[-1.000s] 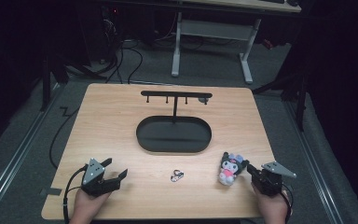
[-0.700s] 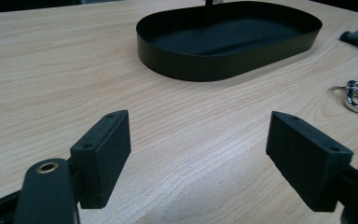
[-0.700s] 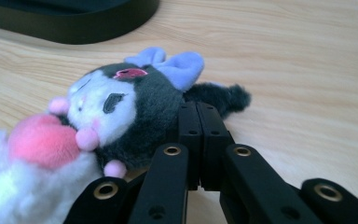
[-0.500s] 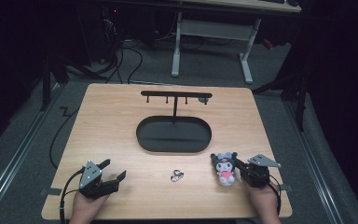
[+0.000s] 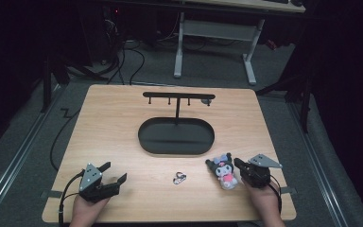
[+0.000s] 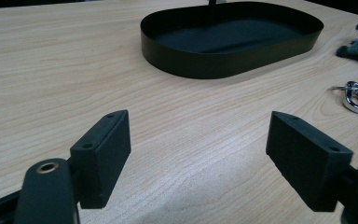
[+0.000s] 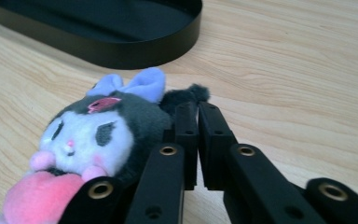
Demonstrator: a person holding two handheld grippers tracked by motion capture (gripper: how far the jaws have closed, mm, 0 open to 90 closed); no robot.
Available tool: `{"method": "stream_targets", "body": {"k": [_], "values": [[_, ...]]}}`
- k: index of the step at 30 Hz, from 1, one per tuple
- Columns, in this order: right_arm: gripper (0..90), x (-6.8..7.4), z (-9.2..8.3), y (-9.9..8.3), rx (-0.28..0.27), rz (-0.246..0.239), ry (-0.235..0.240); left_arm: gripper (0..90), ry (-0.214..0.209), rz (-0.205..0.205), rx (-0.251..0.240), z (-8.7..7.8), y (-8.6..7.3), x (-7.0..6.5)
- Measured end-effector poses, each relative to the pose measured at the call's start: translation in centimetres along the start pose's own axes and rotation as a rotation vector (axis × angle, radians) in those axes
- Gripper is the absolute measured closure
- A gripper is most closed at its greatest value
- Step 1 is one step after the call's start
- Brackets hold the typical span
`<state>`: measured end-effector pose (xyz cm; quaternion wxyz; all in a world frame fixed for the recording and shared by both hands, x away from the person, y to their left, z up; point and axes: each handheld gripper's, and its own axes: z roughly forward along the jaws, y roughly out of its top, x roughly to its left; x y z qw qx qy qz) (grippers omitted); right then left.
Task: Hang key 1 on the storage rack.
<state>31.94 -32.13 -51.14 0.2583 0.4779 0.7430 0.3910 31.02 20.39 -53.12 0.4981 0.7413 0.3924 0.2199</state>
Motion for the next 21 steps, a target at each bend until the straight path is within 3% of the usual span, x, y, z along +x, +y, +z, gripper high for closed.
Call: {"method": "stream_targets", "body": {"k": [3,8,9,13,15,21], "values": [[81.2,-0.3,-0.6,-0.5,-0.002,0.024,-0.013,24.5,0.000,0.015,0.009,0.0,0.2,-0.1],[77.3,-0.5,-1.5,-1.0,-0.006,0.023,-0.038,24.7,0.012,0.044,0.010,-0.4,0.9,0.0],[74.4,-0.4,-2.0,-1.4,-0.014,0.015,-0.070,24.4,0.013,0.034,0.000,-0.5,1.1,0.4],[66.3,-0.1,-2.5,-2.0,0.000,-0.002,-0.098,24.2,0.029,0.022,0.001,0.1,1.0,1.1],[62.9,0.1,-2.5,-2.2,0.013,-0.010,-0.082,24.6,0.037,0.000,-0.002,0.6,0.7,1.5],[51.2,0.5,-2.1,-2.5,0.064,0.001,-0.084,24.6,0.035,0.001,0.001,0.8,0.5,1.5]]}}
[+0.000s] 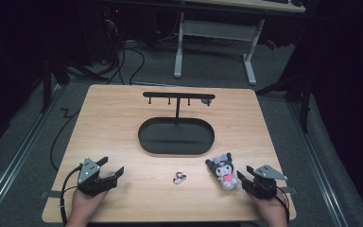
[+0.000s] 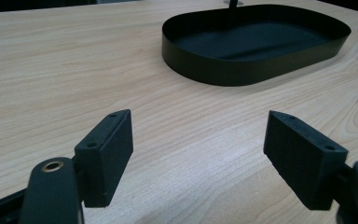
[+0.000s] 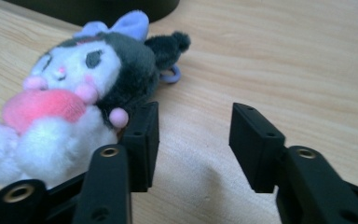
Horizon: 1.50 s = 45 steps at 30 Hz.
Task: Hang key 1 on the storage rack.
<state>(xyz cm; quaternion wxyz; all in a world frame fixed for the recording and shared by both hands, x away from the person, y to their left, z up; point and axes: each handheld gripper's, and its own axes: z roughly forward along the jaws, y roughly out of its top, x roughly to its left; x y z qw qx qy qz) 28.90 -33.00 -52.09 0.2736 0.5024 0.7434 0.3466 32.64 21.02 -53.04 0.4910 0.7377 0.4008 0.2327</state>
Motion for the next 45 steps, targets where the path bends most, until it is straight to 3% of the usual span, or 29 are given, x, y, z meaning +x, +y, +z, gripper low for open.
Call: {"method": "stream_targets", "body": {"k": [2,4,6,9,13,15,18,23,33,36,41,45], "values": [[47.2,-0.2,0.1,0.2,0.026,0.008,-0.023,24.6,-0.005,0.009,0.003,0.0,0.0,-0.2],[45.1,-0.4,0.0,0.6,0.046,0.045,-0.022,24.7,-0.011,0.021,0.003,0.0,-0.1,-0.4],[44.4,-0.5,0.0,0.7,0.050,0.052,-0.020,24.7,-0.017,0.029,0.005,0.0,-0.1,-0.4],[40.6,-0.6,0.0,1.6,0.120,0.076,0.005,24.7,-0.030,0.034,0.005,0.0,-0.1,-0.5],[39.2,-0.5,0.2,2.1,0.160,0.072,-0.004,24.7,-0.044,0.040,0.001,0.0,-0.1,-0.5],[38.9,-0.4,0.4,2.3,0.207,0.096,0.002,24.7,-0.049,0.045,0.001,0.0,-0.1,-0.6],[37.9,-0.4,0.6,2.7,0.245,0.082,0.002,24.6,-0.054,0.050,0.002,0.0,-0.1,-0.6],[37.9,-1.1,0.5,3.1,0.283,0.099,-0.006,24.5,-0.051,0.045,0.003,0.0,-0.1,-0.6],[36.8,-2.1,-0.2,3.7,0.379,0.057,0.008,24.5,-0.055,0.053,0.011,0.1,-0.1,-0.7],[36.2,-1.8,-0.5,4.5,0.421,0.018,0.015,24.3,-0.055,0.057,0.012,0.1,-0.1,-0.7],[35.8,-1.5,-0.9,5.2,0.455,-0.004,0.027,24.2,-0.057,0.060,0.013,0.1,-0.1,-0.7],[35.2,-1.0,-1.1,5.5,0.520,-0.020,0.051,24.0,-0.058,0.066,0.014,0.1,-0.2,-0.8]]}}
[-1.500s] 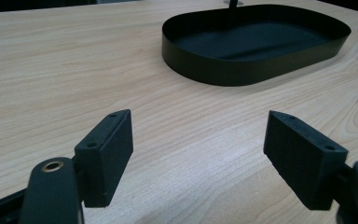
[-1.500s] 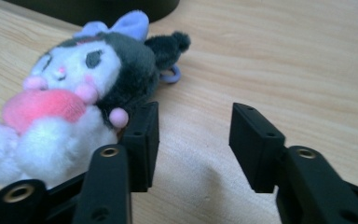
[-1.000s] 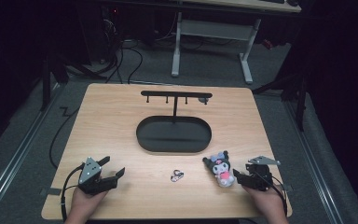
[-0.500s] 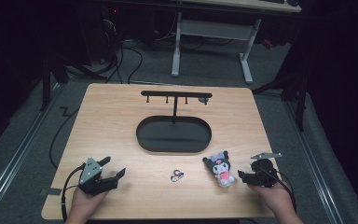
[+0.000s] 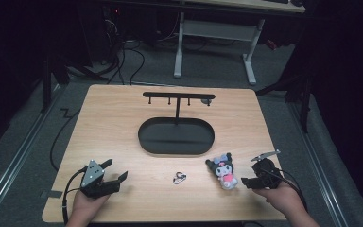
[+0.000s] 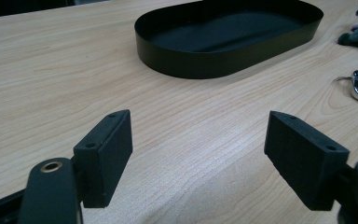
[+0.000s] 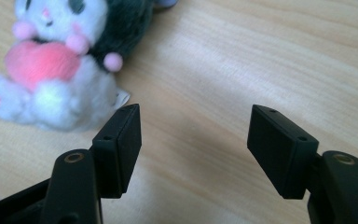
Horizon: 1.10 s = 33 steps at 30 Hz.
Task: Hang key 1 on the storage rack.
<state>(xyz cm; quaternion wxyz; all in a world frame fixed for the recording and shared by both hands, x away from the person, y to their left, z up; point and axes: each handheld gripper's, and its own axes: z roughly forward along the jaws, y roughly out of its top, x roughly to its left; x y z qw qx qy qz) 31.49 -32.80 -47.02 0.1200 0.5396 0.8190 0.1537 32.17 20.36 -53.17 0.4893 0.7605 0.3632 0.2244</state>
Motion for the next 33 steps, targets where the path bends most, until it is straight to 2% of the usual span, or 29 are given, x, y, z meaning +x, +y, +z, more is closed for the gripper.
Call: {"method": "stream_targets", "body": {"k": [3,5,6,7,14,24,29,33], "values": [[34.9,0.3,-0.1,0.1,0.031,-0.012,0.000,24.0,0.001,0.000,-0.001,0.0,0.0,0.0],[34.1,0.8,-0.3,0.1,0.066,-0.038,0.018,23.9,-0.001,0.001,-0.002,0.0,0.0,0.0],[34.1,0.8,-0.3,0.1,0.066,-0.038,0.018,23.9,-0.001,0.001,-0.002,0.0,0.0,0.0],[33.2,1.3,-0.3,0.1,0.084,-0.061,0.029,24.0,-0.003,0.001,0.000,0.0,0.0,0.0],[29.8,2.9,-0.2,0.3,0.142,-0.098,0.041,23.9,-0.005,0.002,-0.002,0.0,0.0,0.0],[20.3,5.0,0.6,1.2,0.162,-0.095,0.071,23.9,-0.009,0.003,-0.002,0.0,0.0,0.0],[19.2,6.1,1.1,2.0,0.169,-0.099,0.072,23.8,-0.012,0.006,-0.001,0.0,0.0,0.0],[18.2,6.4,1.6,2.4,0.175,-0.107,0.070,23.8,-0.013,0.006,-0.003,0.0,0.0,0.0]]}}
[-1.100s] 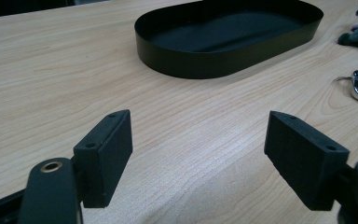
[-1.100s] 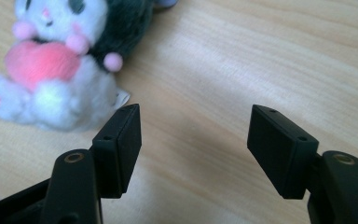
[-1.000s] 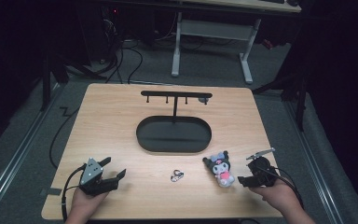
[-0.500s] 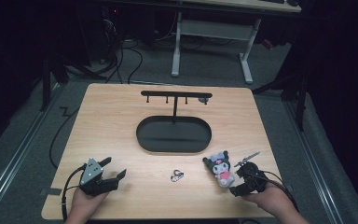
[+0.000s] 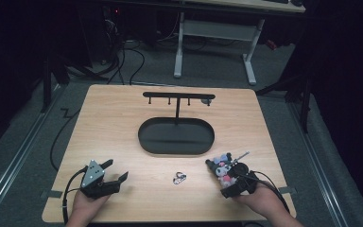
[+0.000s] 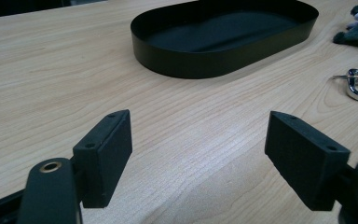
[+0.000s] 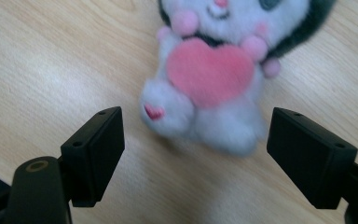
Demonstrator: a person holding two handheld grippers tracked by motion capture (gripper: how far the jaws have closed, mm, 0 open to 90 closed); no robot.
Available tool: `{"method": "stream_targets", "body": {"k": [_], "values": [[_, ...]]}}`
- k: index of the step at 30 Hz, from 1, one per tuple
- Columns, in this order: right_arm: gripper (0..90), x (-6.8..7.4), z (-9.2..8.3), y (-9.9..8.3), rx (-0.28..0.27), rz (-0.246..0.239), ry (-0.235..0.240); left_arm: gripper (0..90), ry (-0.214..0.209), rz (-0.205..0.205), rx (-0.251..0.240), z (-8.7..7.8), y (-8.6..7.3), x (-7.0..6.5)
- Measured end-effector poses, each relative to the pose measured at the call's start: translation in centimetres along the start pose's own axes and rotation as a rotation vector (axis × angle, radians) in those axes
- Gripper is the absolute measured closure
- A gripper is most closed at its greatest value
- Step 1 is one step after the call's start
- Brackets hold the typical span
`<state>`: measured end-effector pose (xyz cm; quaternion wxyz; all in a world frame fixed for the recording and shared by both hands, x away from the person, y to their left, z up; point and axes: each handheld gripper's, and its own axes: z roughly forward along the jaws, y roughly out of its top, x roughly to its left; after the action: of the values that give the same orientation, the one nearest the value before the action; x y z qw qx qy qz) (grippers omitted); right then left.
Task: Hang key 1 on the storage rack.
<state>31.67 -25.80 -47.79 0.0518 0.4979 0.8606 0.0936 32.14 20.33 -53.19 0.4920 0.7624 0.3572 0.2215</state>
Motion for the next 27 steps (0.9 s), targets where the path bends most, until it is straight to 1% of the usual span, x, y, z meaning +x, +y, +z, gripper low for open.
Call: {"method": "stream_targets", "body": {"k": [1,2,7,10,14,15,16,17,18,20,21,23,25,27], "values": [[17.2,0.1,0.2,0.3,0.000,-0.003,-0.014,23.8,0.000,0.000,0.000,0.0,0.0,0.0],[16.7,0.1,0.4,0.6,-0.004,0.009,-0.019,23.8,-0.001,0.000,0.001,0.0,0.0,0.0],[16.7,0.0,0.8,1.4,-0.005,0.025,-0.024,23.8,-0.002,0.000,-0.001,0.0,0.0,0.0],[18.3,-0.1,1.2,1.7,0.010,0.029,-0.025,23.8,-0.003,0.002,-0.001,0.0,0.0,0.0],[26.5,-0.1,1.4,1.9,0.015,0.027,-0.040,23.8,-0.003,0.002,0.000,0.0,0.0,0.0],[26.5,-0.1,1.4,1.9,0.015,0.027,-0.040,23.8,-0.003,0.002,0.000,0.0,0.0,0.0],[29.9,-0.2,1.4,1.9,0.012,0.026,-0.043,23.8,-0.003,0.003,0.000,0.0,0.0,0.0],[33.4,-0.3,1.3,1.9,0.007,0.030,-0.032,23.8,-0.003,0.003,0.000,0.0,0.0,0.0],[35.9,-0.5,1.1,1.9,0.007,0.034,-0.032,23.7,-0.003,0.003,0.000,0.0,0.0,0.0],[37.6,-0.5,1.0,1.9,0.004,0.033,-0.036,23.8,-0.003,0.003,0.000,0.0,0.0,0.0],[39.3,-0.6,0.9,1.9,0.002,0.040,-0.030,23.8,-0.003,0.003,0.000,0.0,0.0,0.0],[44.1,-0.9,0.6,1.8,0.000,0.032,-0.039,23.8,-0.004,0.002,0.001,0.0,0.0,0.0],[44.6,-0.9,0.6,1.7,0.001,0.031,-0.043,23.8,-0.004,0.003,0.001,0.0,0.0,0.0],[45.3,-1.0,0.7,1.6,0.000,0.023,-0.037,23.8,-0.002,0.004,0.003,0.0,0.0,0.0]]}}
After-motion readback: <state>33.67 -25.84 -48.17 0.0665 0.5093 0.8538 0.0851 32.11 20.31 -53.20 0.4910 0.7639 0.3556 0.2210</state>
